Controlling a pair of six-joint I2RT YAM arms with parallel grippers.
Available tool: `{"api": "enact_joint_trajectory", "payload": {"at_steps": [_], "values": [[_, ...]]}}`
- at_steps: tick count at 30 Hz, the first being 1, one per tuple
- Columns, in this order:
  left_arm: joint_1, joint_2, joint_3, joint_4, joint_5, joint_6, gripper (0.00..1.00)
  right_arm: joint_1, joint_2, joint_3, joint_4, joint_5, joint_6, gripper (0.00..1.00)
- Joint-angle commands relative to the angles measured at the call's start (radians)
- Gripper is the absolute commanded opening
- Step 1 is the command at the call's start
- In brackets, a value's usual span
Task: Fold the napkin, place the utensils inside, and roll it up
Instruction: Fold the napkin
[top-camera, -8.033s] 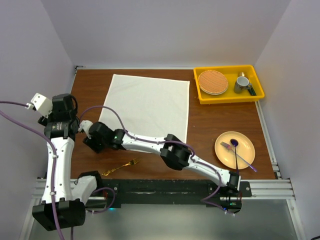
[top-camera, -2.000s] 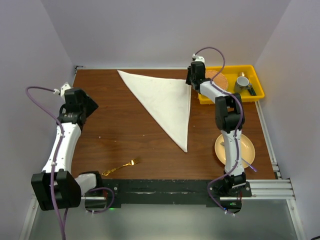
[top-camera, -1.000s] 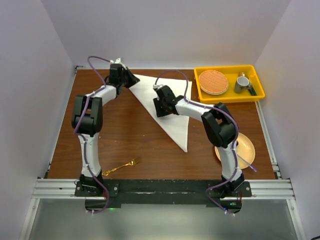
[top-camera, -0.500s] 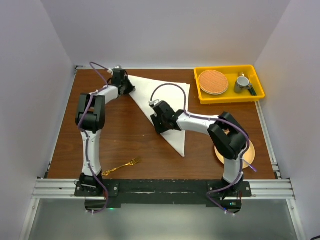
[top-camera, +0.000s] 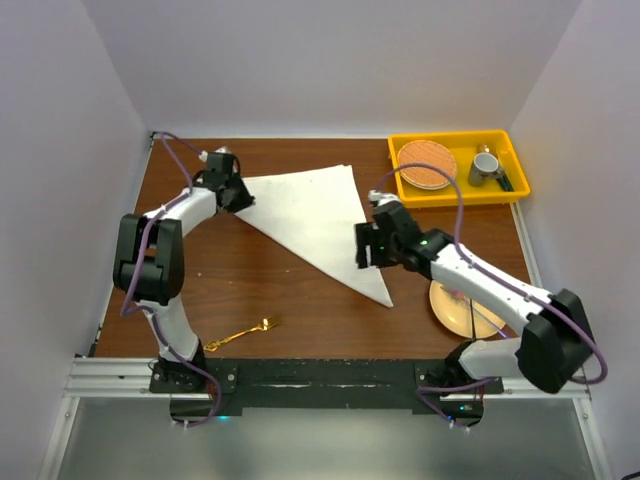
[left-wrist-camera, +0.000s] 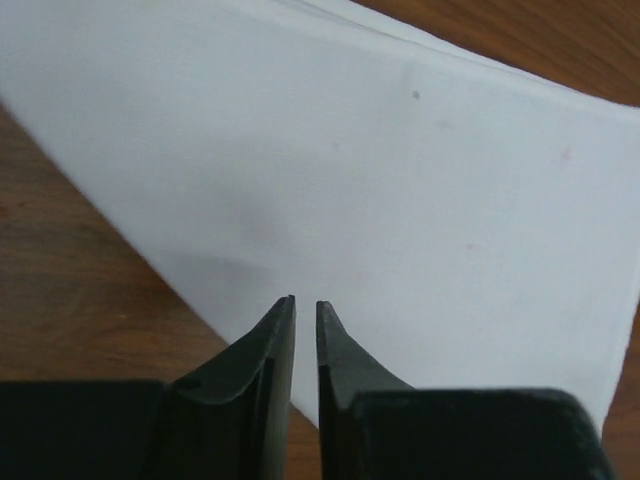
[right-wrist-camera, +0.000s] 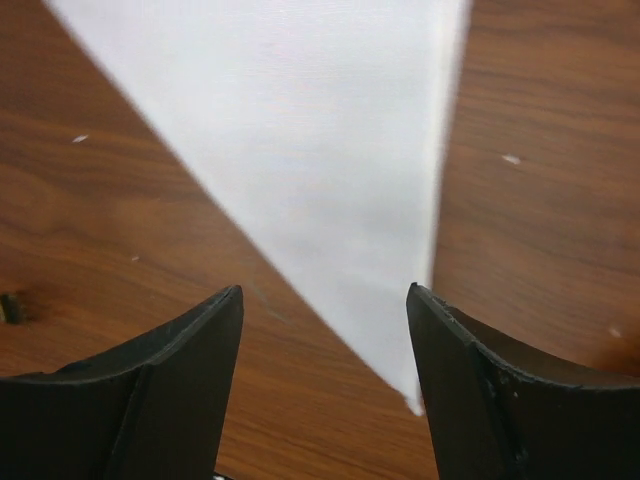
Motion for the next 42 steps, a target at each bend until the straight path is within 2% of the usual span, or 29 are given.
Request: {"api": "enact_joint_trajectory", "payload": {"at_steps": [1,3,5,8,12,18,30,33,42], "values": [[-0.049,-0.064,0.013,0.108,0.293,0.065,0.32,-0.146,-0.098,-0.099,-0.095,0.015,0.08,0.71],[-0.092,-0.093,-0.042,0.176,0.364,0.022,0.41,-0.163,-0.112,-0.137,-0.109,0.009,0.096,0.71],[-0.136,-0.095,-0.047,0.21,0.404,-0.006,0.41,-0.184,-0.132,-0.178,-0.112,-0.017,0.125,0.71],[-0.25,-0.067,-0.027,0.262,0.446,-0.029,0.36,-0.201,-0.167,-0.243,-0.045,-0.109,0.14,0.69],[-0.386,0.018,0.022,0.27,0.444,-0.043,0.3,-0.204,-0.175,-0.3,0.029,-0.14,0.151,0.59],[-0.489,0.1,0.1,0.25,0.423,-0.049,0.28,-0.204,-0.146,-0.347,0.132,-0.227,0.14,0.56],[-0.531,0.145,0.152,0.247,0.421,-0.055,0.27,-0.204,-0.126,-0.369,0.147,-0.243,0.14,0.49],[-0.532,0.143,0.155,0.247,0.423,-0.055,0.27,-0.203,-0.135,-0.386,0.153,-0.259,0.142,0.44],[-0.532,0.142,0.146,0.253,0.415,-0.06,0.28,-0.204,-0.236,-0.433,0.129,-0.301,0.168,0.34]]}}
